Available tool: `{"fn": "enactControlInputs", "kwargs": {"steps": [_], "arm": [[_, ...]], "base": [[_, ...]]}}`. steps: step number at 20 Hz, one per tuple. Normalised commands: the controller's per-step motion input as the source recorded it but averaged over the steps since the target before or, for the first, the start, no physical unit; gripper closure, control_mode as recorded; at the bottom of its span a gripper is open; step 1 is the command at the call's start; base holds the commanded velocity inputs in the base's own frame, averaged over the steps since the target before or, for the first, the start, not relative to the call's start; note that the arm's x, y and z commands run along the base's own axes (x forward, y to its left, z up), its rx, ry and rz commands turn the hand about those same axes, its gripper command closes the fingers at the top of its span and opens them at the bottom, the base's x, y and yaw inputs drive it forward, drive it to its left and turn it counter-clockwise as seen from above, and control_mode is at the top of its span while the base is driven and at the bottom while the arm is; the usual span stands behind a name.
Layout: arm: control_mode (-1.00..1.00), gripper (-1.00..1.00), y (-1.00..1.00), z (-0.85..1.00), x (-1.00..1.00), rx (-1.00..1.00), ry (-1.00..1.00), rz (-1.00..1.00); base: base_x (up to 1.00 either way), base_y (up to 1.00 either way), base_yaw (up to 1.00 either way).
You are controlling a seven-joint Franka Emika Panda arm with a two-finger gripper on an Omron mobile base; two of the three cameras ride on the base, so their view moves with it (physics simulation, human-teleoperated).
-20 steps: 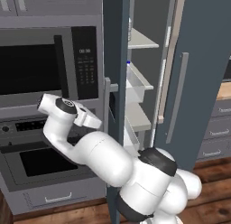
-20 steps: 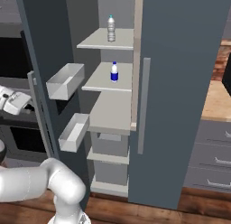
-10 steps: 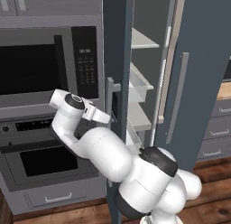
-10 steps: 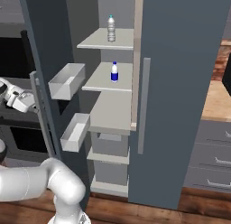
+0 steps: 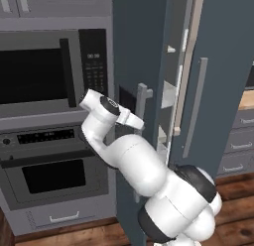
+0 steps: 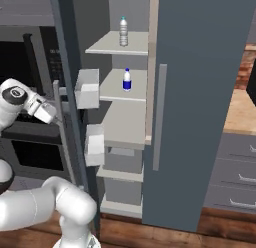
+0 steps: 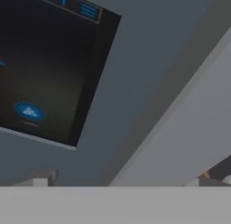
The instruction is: Take the bottled waters from the counter and place them in the freezer to freeze. Close the freezer door after placing the bottles.
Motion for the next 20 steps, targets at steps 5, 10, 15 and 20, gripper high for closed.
{"fn": "enactControlInputs", "kwargs": {"steps": [5,10,15,20], "arm": [[-1.00,-1.00,-0.76,0.02,0.19,0.15,-0.01,0.26],[-1.00,-1.00,-0.77,0.04,0.36,0.21,0.02,0.23],[-1.00,-1.00,-0.80,0.07,0.66,0.23,0.08,0.24],[-1.00,-1.00,-0.57,0.00,0.64,0.03,0.02,0.19]], "base": [[0.00,0.00,0.00],[0.00,0.00,0.00],[0.00,0.00,0.00],[0.00,0.00,0.00]]}}
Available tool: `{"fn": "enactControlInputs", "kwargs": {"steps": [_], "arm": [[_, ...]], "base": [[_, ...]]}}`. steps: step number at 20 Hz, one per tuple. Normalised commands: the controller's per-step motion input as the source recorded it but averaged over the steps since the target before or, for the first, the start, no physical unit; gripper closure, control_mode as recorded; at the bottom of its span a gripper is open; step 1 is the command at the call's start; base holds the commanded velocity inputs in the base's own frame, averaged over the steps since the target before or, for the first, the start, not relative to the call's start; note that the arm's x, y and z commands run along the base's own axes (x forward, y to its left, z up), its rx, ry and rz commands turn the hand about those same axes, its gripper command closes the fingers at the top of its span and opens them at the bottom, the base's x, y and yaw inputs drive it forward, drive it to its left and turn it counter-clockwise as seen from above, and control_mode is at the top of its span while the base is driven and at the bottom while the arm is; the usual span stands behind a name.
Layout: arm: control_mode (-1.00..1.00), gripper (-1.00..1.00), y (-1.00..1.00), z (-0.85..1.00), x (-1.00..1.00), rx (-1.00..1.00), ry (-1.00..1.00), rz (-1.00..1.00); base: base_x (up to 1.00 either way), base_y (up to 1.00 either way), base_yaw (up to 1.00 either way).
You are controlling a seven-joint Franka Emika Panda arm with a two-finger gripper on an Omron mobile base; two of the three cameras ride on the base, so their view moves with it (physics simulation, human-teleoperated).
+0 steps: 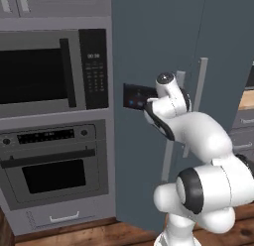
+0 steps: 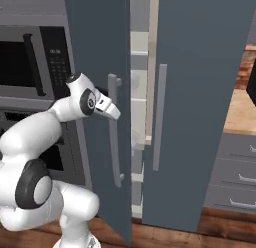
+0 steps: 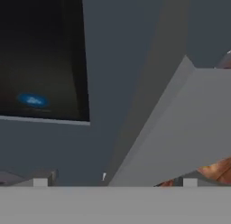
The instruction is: Take the bottled waters from the counter and place them in the freezer to freeze. Close the freezer door after placing the bottles.
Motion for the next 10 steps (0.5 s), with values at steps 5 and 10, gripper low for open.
{"fn": "enactControlInputs", "kwargs": {"steps": [5,10], "arm": [[-1.00,-1.00,-0.58,0.00,0.51,0.00,-0.04,0.17],[-1.00,-1.00,-0.56,0.02,0.35,0.01,-0.08,0.15]], "base": [[0.00,0.00,0.00],[0.00,0.00,0.00]]}}
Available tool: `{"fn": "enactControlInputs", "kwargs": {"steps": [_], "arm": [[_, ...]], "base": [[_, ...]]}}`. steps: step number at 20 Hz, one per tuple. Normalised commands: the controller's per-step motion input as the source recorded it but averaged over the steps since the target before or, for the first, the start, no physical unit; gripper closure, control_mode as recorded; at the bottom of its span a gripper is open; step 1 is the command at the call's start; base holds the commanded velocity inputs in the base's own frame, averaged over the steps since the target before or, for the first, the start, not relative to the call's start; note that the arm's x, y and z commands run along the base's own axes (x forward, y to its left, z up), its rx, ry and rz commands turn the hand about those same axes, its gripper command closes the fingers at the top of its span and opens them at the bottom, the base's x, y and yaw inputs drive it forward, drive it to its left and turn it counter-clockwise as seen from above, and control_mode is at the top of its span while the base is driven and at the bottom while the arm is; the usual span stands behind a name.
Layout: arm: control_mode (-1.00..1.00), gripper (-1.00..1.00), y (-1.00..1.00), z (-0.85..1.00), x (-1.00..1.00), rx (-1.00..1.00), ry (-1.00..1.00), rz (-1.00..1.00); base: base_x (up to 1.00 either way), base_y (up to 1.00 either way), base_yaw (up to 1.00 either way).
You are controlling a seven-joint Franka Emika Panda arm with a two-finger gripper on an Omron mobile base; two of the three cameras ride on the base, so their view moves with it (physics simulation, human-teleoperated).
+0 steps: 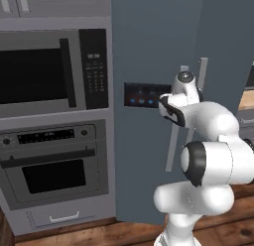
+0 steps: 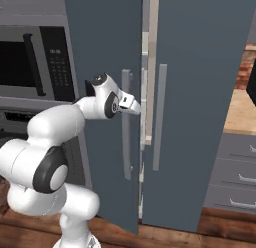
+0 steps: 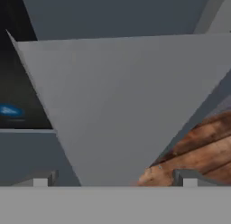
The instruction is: Take the bottled waters from the counter and place them in the freezer to freeze. Close the freezer door after placing the bottles.
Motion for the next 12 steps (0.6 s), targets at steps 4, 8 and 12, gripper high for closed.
{"fn": "enactControlInputs", "kwargs": {"steps": [4,8,12], "arm": [[-1.00,-1.00,-0.42,0.17,0.42,0.07,0.00,0.05],[-1.00,-1.00,-0.08,0.20,0.45,0.03,-0.03,0.00],[-1.00,-1.00,-0.06,0.14,0.46,0.01,-0.09,0.00]], "base": [[0.00,0.00,0.00],[0.00,0.00,0.00],[0.00,0.00,0.00]]}}
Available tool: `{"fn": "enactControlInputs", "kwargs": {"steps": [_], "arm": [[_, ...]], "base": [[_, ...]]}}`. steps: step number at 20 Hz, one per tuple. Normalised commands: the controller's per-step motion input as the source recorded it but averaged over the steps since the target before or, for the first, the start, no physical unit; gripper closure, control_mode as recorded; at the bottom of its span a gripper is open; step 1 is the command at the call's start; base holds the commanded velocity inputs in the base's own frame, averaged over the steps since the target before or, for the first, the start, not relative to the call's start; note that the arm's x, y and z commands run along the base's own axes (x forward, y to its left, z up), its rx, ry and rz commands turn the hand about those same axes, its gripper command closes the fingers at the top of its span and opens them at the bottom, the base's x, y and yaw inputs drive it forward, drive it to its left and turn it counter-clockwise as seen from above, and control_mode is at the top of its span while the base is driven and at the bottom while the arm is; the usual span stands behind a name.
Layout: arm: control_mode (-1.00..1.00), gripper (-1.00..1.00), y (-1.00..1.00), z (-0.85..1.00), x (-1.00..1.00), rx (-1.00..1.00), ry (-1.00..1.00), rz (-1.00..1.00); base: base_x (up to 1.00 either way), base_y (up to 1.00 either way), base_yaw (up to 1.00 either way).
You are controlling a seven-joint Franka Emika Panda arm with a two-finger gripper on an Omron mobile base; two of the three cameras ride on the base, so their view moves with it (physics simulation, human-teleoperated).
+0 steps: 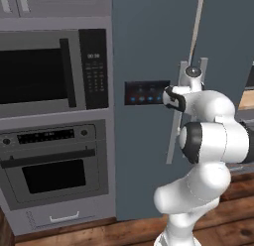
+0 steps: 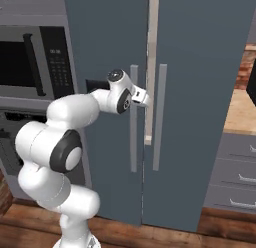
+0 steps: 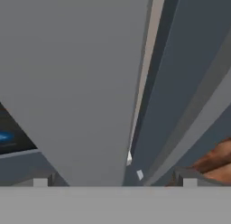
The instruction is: Take the bottled waters from the counter and place them in the freezer to freeze. Close the freezer door after placing the bottles.
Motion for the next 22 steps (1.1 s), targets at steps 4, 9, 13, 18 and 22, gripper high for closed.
{"fn": "enactControlInputs", "kwargs": {"steps": [4,9,13,18,22], "arm": [[-1.00,-1.00,-0.01,0.01,0.60,0.00,-0.13,0.01],[-1.00,-1.00,-0.03,0.00,0.66,0.00,-0.13,0.02],[-1.00,-1.00,-0.03,0.03,0.44,0.00,-0.09,0.00],[-1.00,-1.00,0.00,0.08,0.56,0.00,-0.02,0.01],[-1.00,-1.00,-0.04,0.07,0.71,0.03,0.00,0.04]], "base": [[0.00,0.00,0.00],[0.00,0.00,0.00],[0.00,0.00,0.00],[0.00,0.00,0.00],[0.00,0.00,0.00]]}}
